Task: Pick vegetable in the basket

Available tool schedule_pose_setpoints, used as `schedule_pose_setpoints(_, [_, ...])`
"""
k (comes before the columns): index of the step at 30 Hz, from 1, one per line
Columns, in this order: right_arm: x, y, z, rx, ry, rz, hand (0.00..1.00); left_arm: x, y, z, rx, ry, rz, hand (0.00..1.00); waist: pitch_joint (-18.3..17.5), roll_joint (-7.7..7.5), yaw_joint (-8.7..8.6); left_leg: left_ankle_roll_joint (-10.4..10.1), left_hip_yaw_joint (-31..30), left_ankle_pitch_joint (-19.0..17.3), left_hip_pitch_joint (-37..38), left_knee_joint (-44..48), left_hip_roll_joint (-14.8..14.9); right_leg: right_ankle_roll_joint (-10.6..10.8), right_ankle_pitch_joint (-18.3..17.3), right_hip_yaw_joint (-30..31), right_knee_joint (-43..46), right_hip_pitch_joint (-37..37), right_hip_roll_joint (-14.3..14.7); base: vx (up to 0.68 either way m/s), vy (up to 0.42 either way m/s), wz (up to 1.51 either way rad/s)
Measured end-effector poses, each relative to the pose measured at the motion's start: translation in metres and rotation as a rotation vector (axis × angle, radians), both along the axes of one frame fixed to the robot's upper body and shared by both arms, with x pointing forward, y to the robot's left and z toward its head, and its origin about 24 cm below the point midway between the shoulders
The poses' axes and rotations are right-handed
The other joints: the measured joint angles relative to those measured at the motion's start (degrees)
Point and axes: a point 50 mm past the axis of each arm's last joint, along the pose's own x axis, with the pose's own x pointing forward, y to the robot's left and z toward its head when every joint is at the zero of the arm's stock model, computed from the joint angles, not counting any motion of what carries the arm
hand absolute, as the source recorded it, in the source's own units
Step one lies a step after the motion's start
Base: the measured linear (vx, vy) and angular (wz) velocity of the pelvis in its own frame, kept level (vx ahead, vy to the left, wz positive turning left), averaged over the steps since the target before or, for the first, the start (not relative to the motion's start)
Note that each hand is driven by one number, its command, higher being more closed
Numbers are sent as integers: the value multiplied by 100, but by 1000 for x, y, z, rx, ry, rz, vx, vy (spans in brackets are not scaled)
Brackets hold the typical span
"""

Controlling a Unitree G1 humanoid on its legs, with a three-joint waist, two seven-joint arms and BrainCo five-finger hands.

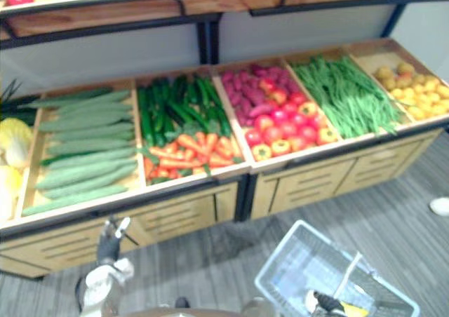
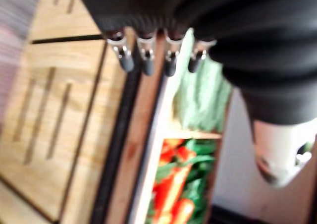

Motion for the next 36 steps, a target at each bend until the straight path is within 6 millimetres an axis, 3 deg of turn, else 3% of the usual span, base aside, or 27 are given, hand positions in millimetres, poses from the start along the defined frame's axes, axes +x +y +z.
schedule_pose_setpoints(1, [-5,1,-1,19,-10,-53,100,10,1,10,8,-48,7,0,-31,195,-49,1,-207,27,21,37,152,-220,5,362,270,-183,215,39,4,78])
schedule_pose_setpoints(2, [-6,3,-2,27,-8,-59,100,15,3,16,13,-75,11,0,-37,184,-40,-22,-302,32,-8,65,216,-367,-86,560,12,-171,405,39,-28,89])
schedule_pose_setpoints(3, [-6,10,-4,50,-8,-50,100,24,11,30,51,-134,7,0,-44,12,-21,-52,-379,48,-92,73,200,-389,-8,878,-609,-121,628,42,-75,68])
schedule_pose_setpoints(4, [-6,17,-7,75,-8,-51,100,30,19,41,88,-171,-4,0,-34,-227,11,-100,-438,92,-103,30,79,-318,171,948,-918,-114,624,109,-172,58])
schedule_pose_setpoints(5, [-6,19,-7,85,-7,-50,100,32,24,44,96,-176,13,0,-69,-251,34,-145,-450,185,-48,-135,87,-152,79,925,-1132,-4,625,108,-160,26])
schedule_pose_setpoints(8, [0,16,-5,80,-23,-41,100,31,26,47,104,-188,38,0,-84,22,42,-249,-419,297,12,-312,222,-183,175,872,-1651,146,855,119,-90,-1])
schedule_pose_setpoints(11, [-2,10,-4,71,-11,-42,100,40,17,66,177,-263,-17,0,-128,257,11,-268,-348,286,43,-310,335,-168,375,865,-2088,398,1007,107,-37,-10])
schedule_pose_setpoints(15, [-4,9,-4,81,6,-41,100,65,-1,100,318,-384,-147,0,-109,313,-20,-326,-262,246,155,-300,432,-204,433,851,-2314,597,1118,90,-34,-6])
schedule_pose_setpoints(17, [-1,9,-4,82,4,-27,100,78,-12,122,441,-453,-252,0,-108,318,-98,-378,-131,210,182,-294,505,-232,451,890,-2392,602,1187,44,-32,-17])
schedule_pose_setpoints(20, [-1,9,-4,85,1,-23,100,95,-28,141,604,-481,-374,0,-93,349,-272,-406,43,190,212,-288,542,-263,477,938,-2488,622,1224,27,-8,-16])
schedule_pose_setpoints(24, [-1,8,-4,86,-5,-30,100,112,-42,157,800,-489,-488,0,-33,419,-302,-449,246,160,221,-276,631,-297,554,1096,-2592,587,1316,15,-16,-24])
schedule_pose_setpoints(27, [1,4,-2,82,-23,-46,100,121,-48,153,975,-445,-573,0,26,507,-467,-506,370,122,224,-275,700,-299,556,1177,-2602,512,1364,5,-18,-19])
schedule_pose_setpoints(32, [8,-2,2,63,-41,-22,100,131,-46,142,1234,-333,-660,0,153,681,-620,-573,672,76,204,-272,804,-314,592,1407,-2617,346,1423,38,-9,-30])
schedule_pose_setpoints(33, [14,-10,6,40,-58,-13,100,139,-36,146,1365,-279,-605,0,289,777,-751,-595,846,76,174,-269,823,-314,591,1432,-2537,217,1438,61,-16,-30])
schedule_pose_setpoints(36, [19,-15,9,27,-73,-7,100,150,-27,157,1452,-243,-536,0,436,807,-777,-657,1005,35,-35,58,834,-314,591,1462,-2432,65,1379,19,-2,-17])
